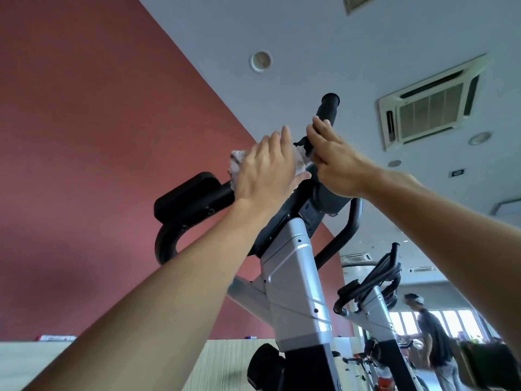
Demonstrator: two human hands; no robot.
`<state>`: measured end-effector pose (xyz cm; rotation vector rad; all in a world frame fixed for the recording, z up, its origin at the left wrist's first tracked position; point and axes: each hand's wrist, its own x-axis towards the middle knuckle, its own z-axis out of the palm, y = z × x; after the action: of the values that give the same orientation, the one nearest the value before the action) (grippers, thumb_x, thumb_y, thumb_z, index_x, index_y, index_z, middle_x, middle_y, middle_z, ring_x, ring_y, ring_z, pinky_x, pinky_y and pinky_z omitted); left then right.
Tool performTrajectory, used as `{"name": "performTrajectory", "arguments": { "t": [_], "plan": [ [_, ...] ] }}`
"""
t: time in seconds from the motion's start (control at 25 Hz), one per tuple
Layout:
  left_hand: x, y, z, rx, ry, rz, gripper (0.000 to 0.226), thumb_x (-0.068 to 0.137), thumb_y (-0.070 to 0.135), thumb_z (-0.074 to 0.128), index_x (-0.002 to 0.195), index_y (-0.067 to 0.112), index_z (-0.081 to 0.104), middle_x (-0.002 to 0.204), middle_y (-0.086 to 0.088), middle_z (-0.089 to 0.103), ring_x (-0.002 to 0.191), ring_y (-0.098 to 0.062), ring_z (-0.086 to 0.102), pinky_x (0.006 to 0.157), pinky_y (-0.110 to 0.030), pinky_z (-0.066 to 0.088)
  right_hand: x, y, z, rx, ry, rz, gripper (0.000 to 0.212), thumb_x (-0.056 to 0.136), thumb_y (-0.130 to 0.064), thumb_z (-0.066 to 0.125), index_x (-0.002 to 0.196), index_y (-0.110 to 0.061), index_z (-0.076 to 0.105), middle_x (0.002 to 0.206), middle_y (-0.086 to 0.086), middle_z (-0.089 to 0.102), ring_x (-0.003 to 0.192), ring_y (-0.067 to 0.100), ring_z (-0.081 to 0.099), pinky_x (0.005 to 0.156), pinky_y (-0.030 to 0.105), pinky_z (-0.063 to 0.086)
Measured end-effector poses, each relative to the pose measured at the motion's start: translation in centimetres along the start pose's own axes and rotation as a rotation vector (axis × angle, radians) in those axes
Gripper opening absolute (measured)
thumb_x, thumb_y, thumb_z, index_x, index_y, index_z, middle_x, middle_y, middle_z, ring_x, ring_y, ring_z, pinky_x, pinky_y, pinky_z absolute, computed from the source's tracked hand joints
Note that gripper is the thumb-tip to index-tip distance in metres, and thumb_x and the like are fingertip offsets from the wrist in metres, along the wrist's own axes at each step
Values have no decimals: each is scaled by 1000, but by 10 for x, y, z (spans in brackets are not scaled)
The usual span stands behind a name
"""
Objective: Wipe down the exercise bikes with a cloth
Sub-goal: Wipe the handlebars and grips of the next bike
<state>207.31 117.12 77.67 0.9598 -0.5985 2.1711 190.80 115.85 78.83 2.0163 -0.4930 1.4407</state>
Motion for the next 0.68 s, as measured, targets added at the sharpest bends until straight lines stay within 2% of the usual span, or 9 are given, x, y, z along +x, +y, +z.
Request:
{"name": "performTrajectory", "arguments": {
  "t": [0.12, 0.2, 0.28, 0.4, 0.56, 0.68],
  "plan": [
    [-15, -22, 1, -93, -15, 33, 110, 76, 82, 60, 143, -4, 49, 135, -17, 64, 124, -23, 64, 97, -30, 53, -12, -7, 3, 0, 3, 30, 76, 95, 2, 40, 161, -5, 3, 169, 10, -12, 156, 23, -11, 126, 35, -1],
    [-38, -41, 1, -51, 2, 38, 111, 81, 84, 48, 147, -6, 43, 144, -20, 57, 131, -24, 59, 101, -31, 52, -21, -12, 6, -20, -14, 27, 81, 93, 3, 38, 161, -6, -5, 168, 9, -17, 155, 20, -16, 125, 33, -6],
    [-48, -48, -4, 22, -4, 33, 119, 78, 90, 33, 148, -6, 42, 145, -19, 57, 131, -24, 60, 101, -30, 51, -29, -13, 8, -93, -43, -36, 83, 92, -1, 39, 161, -7, -7, 168, 8, -19, 154, 19, -19, 121, 31, -10],
    [-32, -35, -7, -10, -75, -5, 133, 70, 96, 9, 150, -6, 39, 143, -19, 58, 130, -24, 60, 102, -31, 50, -31, -20, 7, -190, -26, -99, 82, 92, -6, 41, 161, -7, -3, 168, 8, -17, 154, 17, -21, 121, 30, -12],
    [-48, -49, 4, -40, 51, 54, 86, 100, 67, 28, 143, -4, 50, 137, -19, 63, 123, -26, 65, 101, -33, 53, -23, -41, 7, -220, 63, -141, 76, 92, -6, 41, 161, -3, 9, 170, 11, -3, 156, 20, -13, 121, 30, -13],
    [-92, -82, 7, 32, 189, 109, 71, 107, 57, 39, 143, -2, 51, 143, -18, 59, 132, -27, 58, 109, -37, 48, -18, -59, 18, -182, -20, -214, 71, 93, -4, 43, 160, -3, 17, 170, 11, 8, 157, 19, -3, 123, 35, -7]
  ]
}}
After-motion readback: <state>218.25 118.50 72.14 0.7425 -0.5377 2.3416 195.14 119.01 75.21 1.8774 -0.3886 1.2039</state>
